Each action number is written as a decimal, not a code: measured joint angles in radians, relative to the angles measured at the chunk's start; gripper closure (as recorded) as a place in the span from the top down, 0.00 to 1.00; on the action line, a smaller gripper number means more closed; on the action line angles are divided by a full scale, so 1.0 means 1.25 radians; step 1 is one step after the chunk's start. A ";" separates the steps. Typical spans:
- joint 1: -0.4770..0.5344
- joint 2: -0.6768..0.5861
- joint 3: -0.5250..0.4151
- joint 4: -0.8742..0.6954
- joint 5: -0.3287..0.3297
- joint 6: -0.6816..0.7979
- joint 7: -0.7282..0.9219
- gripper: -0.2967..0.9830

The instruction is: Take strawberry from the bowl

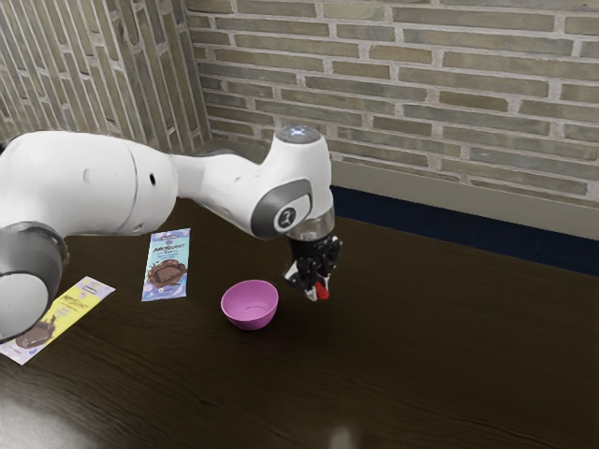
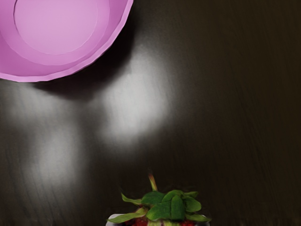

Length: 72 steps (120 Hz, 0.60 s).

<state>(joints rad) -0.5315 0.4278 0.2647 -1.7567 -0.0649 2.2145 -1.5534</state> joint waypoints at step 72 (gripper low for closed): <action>-0.071 0.134 -0.084 0.132 -0.008 -0.013 -0.008 0.39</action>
<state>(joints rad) -0.6205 0.5952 0.1600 -1.5911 -0.0754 2.1987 -1.5635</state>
